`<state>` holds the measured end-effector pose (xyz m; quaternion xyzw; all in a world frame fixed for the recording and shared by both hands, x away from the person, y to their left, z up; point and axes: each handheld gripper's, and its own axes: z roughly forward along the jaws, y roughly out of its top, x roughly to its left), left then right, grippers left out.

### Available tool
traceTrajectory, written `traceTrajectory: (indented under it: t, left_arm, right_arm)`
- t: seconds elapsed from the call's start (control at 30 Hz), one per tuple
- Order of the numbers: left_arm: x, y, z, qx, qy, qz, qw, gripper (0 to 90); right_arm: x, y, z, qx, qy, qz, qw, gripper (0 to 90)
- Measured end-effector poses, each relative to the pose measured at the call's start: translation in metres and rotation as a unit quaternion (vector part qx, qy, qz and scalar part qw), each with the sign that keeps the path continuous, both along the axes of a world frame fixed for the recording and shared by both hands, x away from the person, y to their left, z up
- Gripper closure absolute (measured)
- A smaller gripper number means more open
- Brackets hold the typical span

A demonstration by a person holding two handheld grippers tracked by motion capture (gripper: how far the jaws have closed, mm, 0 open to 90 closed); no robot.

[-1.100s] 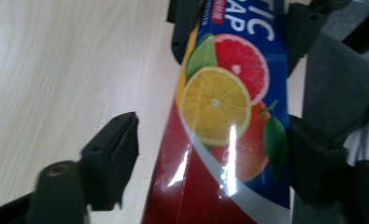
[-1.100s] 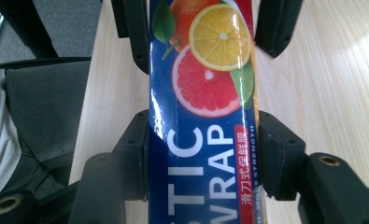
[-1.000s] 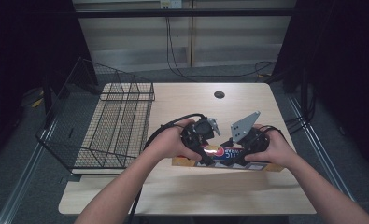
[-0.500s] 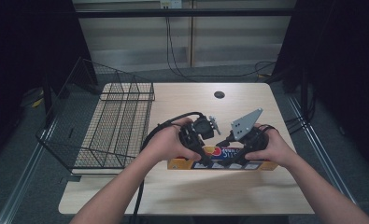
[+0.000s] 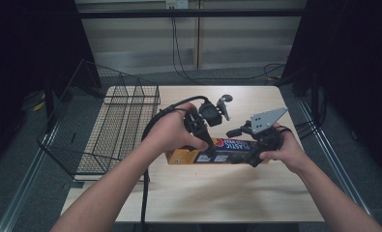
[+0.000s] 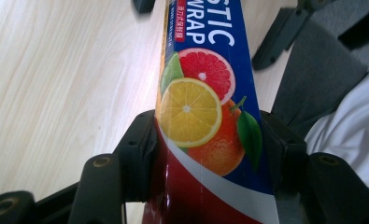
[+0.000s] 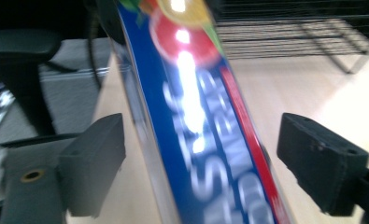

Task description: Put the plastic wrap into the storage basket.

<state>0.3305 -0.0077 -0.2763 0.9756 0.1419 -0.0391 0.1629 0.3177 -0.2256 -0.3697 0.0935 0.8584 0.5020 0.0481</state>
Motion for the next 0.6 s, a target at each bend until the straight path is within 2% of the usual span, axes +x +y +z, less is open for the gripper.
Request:
traceTrajectory:
  t: [0.03,0.1,0.13,0.17,0.2,0.23,0.3,0.37,0.4,0.47,0.6]
  left_arm:
    - [0.005,0.006,0.003,0.003,0.006,0.015,0.9999,45.3]
    - [0.009,0.012,0.005,0.006,0.001,0.027,0.9996,45.2]
    - [0.009,0.012,0.005,0.006,0.001,0.027,0.9996,45.2]
    - [0.012,0.015,0.006,0.004,0.005,0.039,0.9992,45.2]
    - [0.014,0.019,0.007,0.006,0.003,0.043,0.9991,45.3]
    - [0.016,0.023,0.007,0.007,-0.002,0.047,0.9989,45.2]
    - [0.019,0.030,0.009,0.009,0.001,0.060,0.9982,45.2]
    - [0.021,0.035,0.009,0.006,-0.001,0.071,0.9974,45.2]
    - [0.024,0.039,0.009,0.007,0.000,0.074,0.9972,45.2]
    - [0.026,0.045,0.009,0.007,0.003,0.089,0.9960,45.2]
    - [0.032,0.053,0.010,0.010,0.002,0.104,0.9945,45.1]
  right_arm:
    - [0.001,-0.009,0.001,0.020,-0.002,-0.025,0.9995,11.5]
    - [0.001,-0.019,0.002,0.009,-0.016,-0.051,0.9985,9.1]
    - [0.001,-0.019,0.002,0.009,-0.016,-0.051,0.9985,9.1]
    - [0.001,-0.023,0.002,0.001,-0.019,-0.066,0.9977,8.6]
    - [0.001,-0.027,0.001,-0.003,-0.026,-0.082,0.9963,7.6]
    - [0.001,-0.037,-0.002,-0.003,-0.021,-0.108,0.9939,7.5]
    - [0.000,-0.039,-0.003,-0.004,-0.016,-0.117,0.9930,6.9]
    - [-0.003,-0.044,-0.008,-0.009,-0.020,-0.136,0.9905,1.6]
    - [-0.005,-0.045,-0.011,-0.019,-0.016,-0.138,0.9902,1.7]
    - [-0.012,-0.043,-0.021,-0.045,-0.010,-0.154,0.9870,1.2]
    - [-0.017,-0.043,-0.030,-0.046,0.001,-0.156,0.9866,0.0]
